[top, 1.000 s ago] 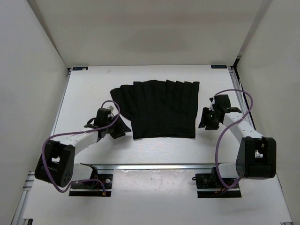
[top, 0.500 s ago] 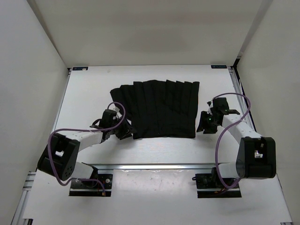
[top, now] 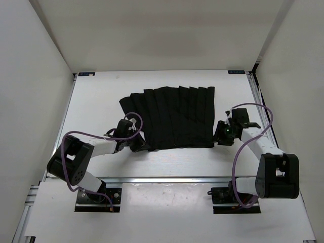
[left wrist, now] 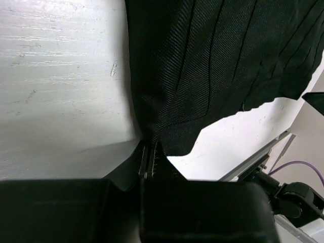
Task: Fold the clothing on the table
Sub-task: Fold the skirt
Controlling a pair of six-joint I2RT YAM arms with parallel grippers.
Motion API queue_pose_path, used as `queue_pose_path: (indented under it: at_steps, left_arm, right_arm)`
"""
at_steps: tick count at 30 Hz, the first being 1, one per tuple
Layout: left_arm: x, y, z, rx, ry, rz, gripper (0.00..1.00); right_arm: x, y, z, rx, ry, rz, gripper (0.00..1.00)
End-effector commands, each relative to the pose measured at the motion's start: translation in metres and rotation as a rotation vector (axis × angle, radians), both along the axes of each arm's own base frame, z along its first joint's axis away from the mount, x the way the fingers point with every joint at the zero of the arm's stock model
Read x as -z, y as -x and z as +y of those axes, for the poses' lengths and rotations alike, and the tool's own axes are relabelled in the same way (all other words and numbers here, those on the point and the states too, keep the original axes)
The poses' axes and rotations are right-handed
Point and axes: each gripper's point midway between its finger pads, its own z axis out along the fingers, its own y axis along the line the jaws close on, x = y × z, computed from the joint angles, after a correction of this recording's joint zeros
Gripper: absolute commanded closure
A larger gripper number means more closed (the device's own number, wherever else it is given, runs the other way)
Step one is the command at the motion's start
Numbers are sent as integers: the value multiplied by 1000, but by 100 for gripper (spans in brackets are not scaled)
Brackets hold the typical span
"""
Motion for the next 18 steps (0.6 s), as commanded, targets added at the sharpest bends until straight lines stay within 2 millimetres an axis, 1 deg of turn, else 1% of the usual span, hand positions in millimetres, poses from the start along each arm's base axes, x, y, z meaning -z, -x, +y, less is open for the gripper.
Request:
queue_pose_path:
  at_steps: [1, 2, 3, 6, 7, 8, 9, 10, 11, 13, 15, 16, 17, 18]
  left_arm:
    - [4, 1, 4, 14, -40, 4, 100]
    - [5, 4, 7, 13, -45, 10, 100]
    - [3, 0, 9, 2, -49, -4, 100]
    - [-2, -5, 13, -12, -46, -22, 100]
    - [-4, -5, 14, -13, -41, -29, 100]
    - [-2, -4, 16, -11, -44, -25, 100]
    - [2, 1, 19, -14, -55, 4, 100]
    - [1, -1, 22, -22, -52, -1, 100]
    - [2, 3, 22, -16, -54, 8, 100]
    - [3, 4, 25, -18, -42, 5, 100]
    - [5, 8, 28, -14, -37, 19, 100]
    - [8, 10, 32, -19, -41, 28, 100]
    - [5, 7, 34, -21, -38, 12, 100]
    - [3, 6, 35, -22, -42, 8, 100]
  right_arm:
    - [-7, -8, 10, 22, -88, -57, 50]
    - [-4, -6, 8, 26, -91, -54, 48]
    - [-4, -8, 8, 28, -96, -64, 45]
    - [-1, -11, 9, 34, -102, -69, 45]
    - [1, -13, 9, 33, -101, -65, 46]
    - [1, -17, 9, 40, -99, -74, 46]
    - [3, -18, 13, 34, -114, -69, 47]
    - [8, -17, 15, 28, -115, -60, 48]
    - [9, -21, 17, 31, -125, -68, 49]
    - [19, -20, 28, 10, -175, -54, 52]
    - [18, -28, 42, -23, -241, -101, 61]
    - [20, -28, 44, -33, -245, -104, 74]
    - [17, -33, 48, -46, -244, -127, 95]
    - [12, -42, 49, -44, -235, -154, 100]
